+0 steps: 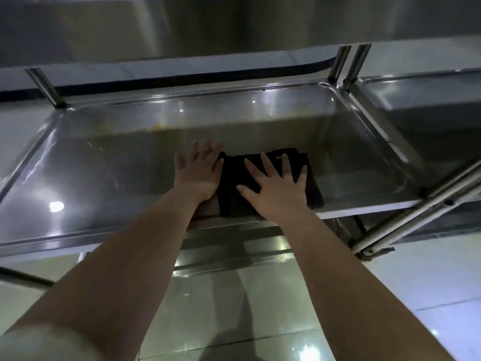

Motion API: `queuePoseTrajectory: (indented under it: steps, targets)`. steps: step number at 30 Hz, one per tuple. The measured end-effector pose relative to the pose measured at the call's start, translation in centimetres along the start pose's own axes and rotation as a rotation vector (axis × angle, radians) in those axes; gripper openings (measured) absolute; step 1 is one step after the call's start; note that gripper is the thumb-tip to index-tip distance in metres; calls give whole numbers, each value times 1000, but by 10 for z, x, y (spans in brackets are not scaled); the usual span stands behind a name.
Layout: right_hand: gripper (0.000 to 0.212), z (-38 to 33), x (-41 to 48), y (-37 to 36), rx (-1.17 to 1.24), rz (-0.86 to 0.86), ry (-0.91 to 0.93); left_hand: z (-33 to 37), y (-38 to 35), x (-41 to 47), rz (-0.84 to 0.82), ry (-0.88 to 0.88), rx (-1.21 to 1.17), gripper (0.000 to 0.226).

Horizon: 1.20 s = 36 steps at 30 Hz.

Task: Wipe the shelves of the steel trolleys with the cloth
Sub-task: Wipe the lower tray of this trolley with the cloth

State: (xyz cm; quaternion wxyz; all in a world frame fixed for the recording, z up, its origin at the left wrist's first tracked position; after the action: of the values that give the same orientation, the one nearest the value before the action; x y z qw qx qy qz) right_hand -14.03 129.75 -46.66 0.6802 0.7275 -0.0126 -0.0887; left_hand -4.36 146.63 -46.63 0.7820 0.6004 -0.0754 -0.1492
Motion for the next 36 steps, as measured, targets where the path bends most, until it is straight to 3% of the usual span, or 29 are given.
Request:
queuePoseTrajectory:
  steps: [3, 10, 13, 19, 24, 30, 33, 36]
  targets:
    - [71, 38, 18, -1, -48, 39, -9, -4, -7, 5, 16, -16, 35, 52]
    - [73, 167, 33, 11, -11, -77, -343, -3, -8, 5, 10, -17, 82, 50]
    - [72, 131, 38, 14, -21, -64, -380, -4, -8, 7, 3, -8, 79, 50]
    - [71, -22, 27, 1, -74, -33, 21, -5, -6, 5, 7, 18, 103, 54]
    - [70, 54, 13, 4, -60, 58, 16, -5, -5, 1, 21, 13, 58, 50]
    - [77, 192, -5, 16, 22, -87, -300, -1, -8, 2, 21, -3, 79, 50]
    - [72, 167, 1, 13, -12, -64, -312, 2, -9, 2, 14, -1, 90, 50]
    - [72, 80, 8, 6, -42, -13, -137, 4, -7, 1, 9, 6, 90, 50]
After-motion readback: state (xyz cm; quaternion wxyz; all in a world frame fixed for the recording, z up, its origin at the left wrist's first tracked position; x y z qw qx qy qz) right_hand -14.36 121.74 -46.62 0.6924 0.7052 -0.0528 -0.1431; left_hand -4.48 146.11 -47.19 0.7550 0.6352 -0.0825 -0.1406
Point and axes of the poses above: each hand's wrist, its own x-axis towards the middle knuckle, its own y-axis out of the back of the hand, z = x × y, the point moved 1 cm from there along x, towards the middle knuckle, and after that the axes turned 4 degrees about -x, right-handed, at the moved point
